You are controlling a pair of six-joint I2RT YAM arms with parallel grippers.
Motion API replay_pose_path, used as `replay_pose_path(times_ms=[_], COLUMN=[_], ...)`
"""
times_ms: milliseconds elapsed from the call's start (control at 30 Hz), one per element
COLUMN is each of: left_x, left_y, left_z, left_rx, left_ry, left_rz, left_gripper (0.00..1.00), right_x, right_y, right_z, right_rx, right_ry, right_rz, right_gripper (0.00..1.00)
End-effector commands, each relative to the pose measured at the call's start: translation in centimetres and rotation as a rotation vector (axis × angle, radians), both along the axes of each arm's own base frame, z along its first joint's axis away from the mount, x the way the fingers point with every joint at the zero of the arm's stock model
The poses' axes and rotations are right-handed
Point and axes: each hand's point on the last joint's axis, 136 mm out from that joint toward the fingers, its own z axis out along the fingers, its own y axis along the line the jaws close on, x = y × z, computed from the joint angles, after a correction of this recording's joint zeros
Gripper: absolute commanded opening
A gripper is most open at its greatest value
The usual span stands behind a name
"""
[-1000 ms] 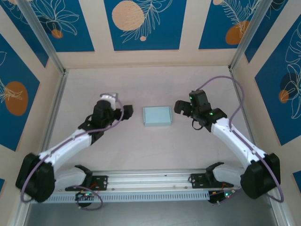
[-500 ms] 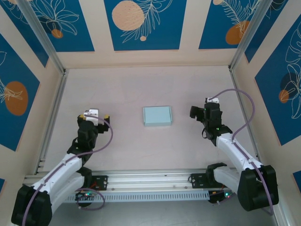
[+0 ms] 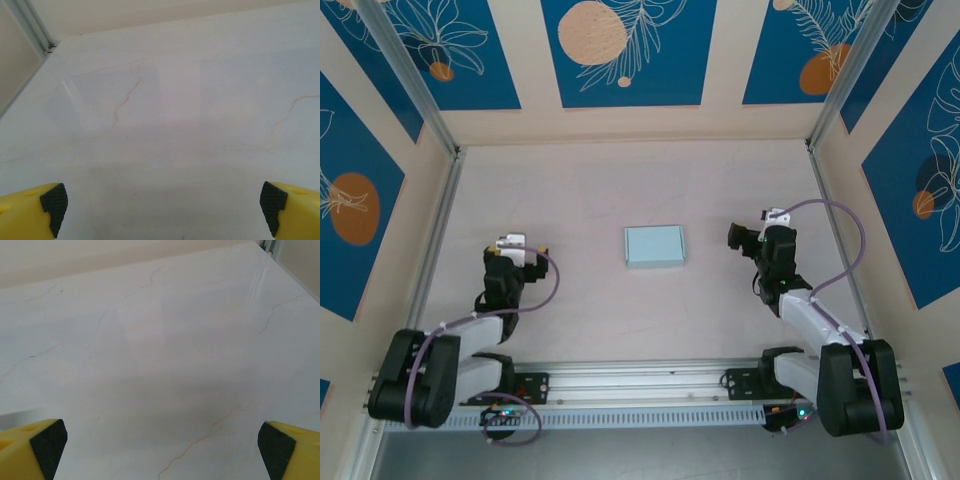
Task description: Fold the paper box
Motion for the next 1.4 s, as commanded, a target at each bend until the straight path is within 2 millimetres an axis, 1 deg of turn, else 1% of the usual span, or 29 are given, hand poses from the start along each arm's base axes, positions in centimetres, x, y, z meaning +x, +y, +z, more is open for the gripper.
replay_pose_path(times_ms=[0,100,167,233,333,400,467,533,667,733,833,933,967,1033,1300,1367], left_x=[2.2,3.3,3.9,4.3,4.8,5.7,6.7,6.6,6.6,6.7,6.6,6.6,6.6,6.5,6.6,6.6], left_y=[-1.5,-1.9,-2.1,-2.3,-2.5,-2.2,-1.0,-0.6,-0.7,-0.7,-0.7,-0.7,-0.7,-0.7,-0.7,-1.0], left_z=[3.2,2.0,0.9,0.2,-0.3,-0.7,-1.0,-1.0,-1.0,-0.9,-0.9,-0.9,-0.9,-0.9,-0.9,-0.9], left_rx=[-0.013,0.002,0.005,0.007,0.006,0.000,-0.039,-0.064,-0.062,-0.062,-0.062,-0.062,-0.062,-0.062,-0.061,-0.060], left_ry=[-0.132,-0.127,-0.105,-0.086,-0.044,0.009,0.056,0.050,0.051,0.049,0.050,0.047,0.045,0.047,0.045,0.047], left_rz=[-0.087,-0.110,-0.118,-0.129,-0.137,-0.123,-0.077,-0.078,-0.077,-0.077,-0.079,-0.079,-0.078,-0.079,-0.079,-0.096], left_gripper=[1.00,1.00,1.00,1.00,1.00,1.00,1.00,1.00,1.00,1.00,1.00,1.00,1.00,1.00,1.00,1.00], right_x=[0.7,0.9,1.0,1.1,1.3,1.5,1.8,2.0,2.6,2.9,3.8,4.7,5.2,5.2,5.2,5.2], right_y=[-0.2,-0.6,-0.7,-0.7,-0.6,-0.5,-0.4,-0.1,0.2,0.6,1.3,1.5,1.6,1.9,2.0,2.0], right_z=[0.8,0.5,0.2,0.0,-0.3,-0.8,-1.1,-1.0,-0.6,-0.8,-2.0,-3.5,-3.6,-3.8,-3.8,-3.7], right_rx=[-0.006,-0.002,0.001,0.004,0.005,-0.001,-0.007,-0.010,-0.015,0.003,0.015,0.021,0.019,0.021,0.015,0.015], right_ry=[-0.054,-0.056,-0.058,-0.059,-0.069,-0.068,-0.070,-0.082,-0.126,-0.135,-0.129,-0.085,-0.083,-0.055,-0.059,-0.060], right_rz=[0.014,0.006,0.008,0.015,0.023,0.031,0.043,0.062,0.094,0.121,0.162,0.175,0.178,0.202,0.202,0.202], right_gripper=[1.00,1.00,1.00,1.00,1.00,1.00,1.00,1.00,1.00,0.99,1.00,1.00,1.00,1.00,1.00,1.00])
